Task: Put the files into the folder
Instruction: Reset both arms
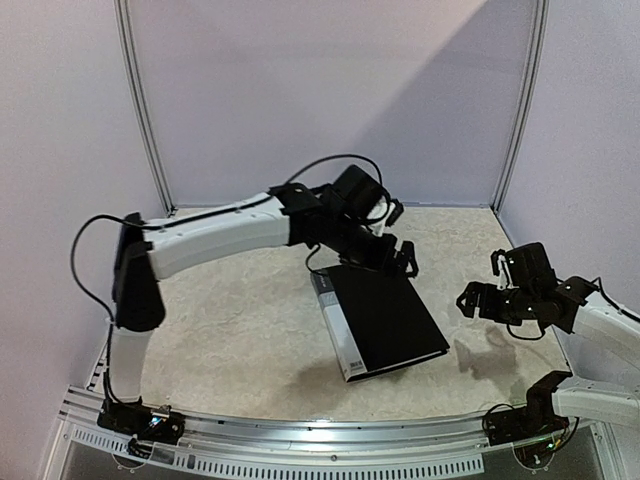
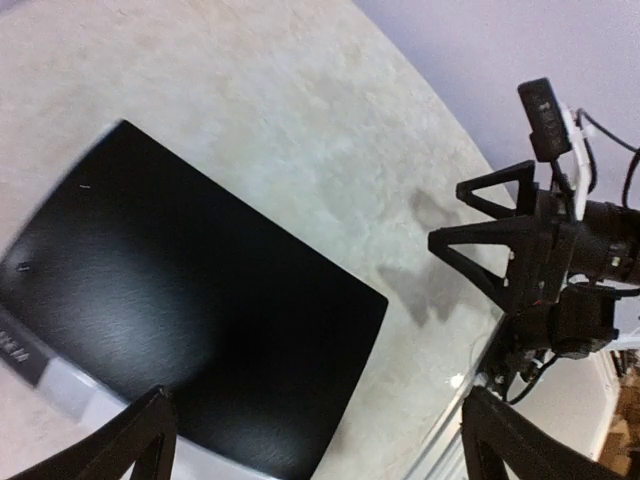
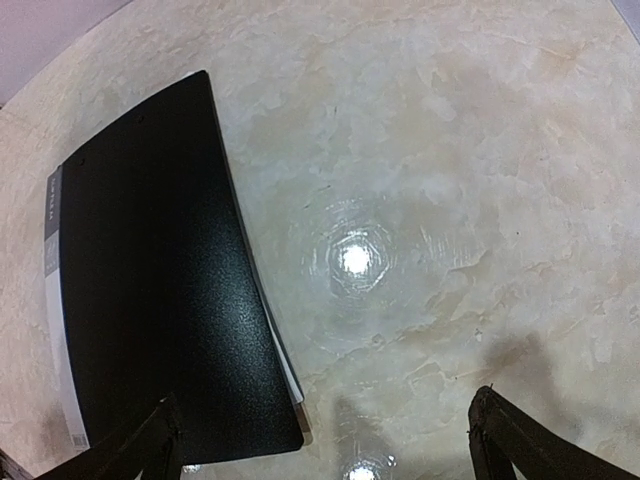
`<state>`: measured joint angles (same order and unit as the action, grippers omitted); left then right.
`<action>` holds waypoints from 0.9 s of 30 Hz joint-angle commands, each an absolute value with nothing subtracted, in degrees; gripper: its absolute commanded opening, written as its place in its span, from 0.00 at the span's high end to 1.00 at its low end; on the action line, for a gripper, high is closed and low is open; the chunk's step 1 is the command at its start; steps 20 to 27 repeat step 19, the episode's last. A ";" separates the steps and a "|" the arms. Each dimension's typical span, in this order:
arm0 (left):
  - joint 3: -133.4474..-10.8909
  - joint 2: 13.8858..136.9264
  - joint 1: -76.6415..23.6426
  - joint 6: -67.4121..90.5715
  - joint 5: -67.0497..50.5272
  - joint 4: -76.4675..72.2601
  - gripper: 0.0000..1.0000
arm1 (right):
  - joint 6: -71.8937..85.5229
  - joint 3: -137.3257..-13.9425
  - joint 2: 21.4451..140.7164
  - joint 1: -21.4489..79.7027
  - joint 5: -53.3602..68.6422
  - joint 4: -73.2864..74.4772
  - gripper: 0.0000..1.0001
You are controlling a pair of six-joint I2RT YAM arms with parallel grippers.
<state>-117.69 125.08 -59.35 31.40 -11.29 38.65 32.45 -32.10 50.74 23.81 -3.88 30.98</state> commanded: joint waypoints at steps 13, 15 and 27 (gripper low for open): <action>-73.15 89.90 -54.40 14.03 47.89 23.34 0.00 | 25.34 -34.94 50.53 23.55 -16.06 21.01 0.01; -72.20 88.90 -50.93 16.91 39.64 22.03 0.01 | 23.23 -35.02 50.58 23.55 -13.52 18.76 0.01; -70.47 89.13 -47.92 17.86 31.87 19.23 0.00 | 20.75 -35.75 52.32 23.55 -11.83 16.85 0.01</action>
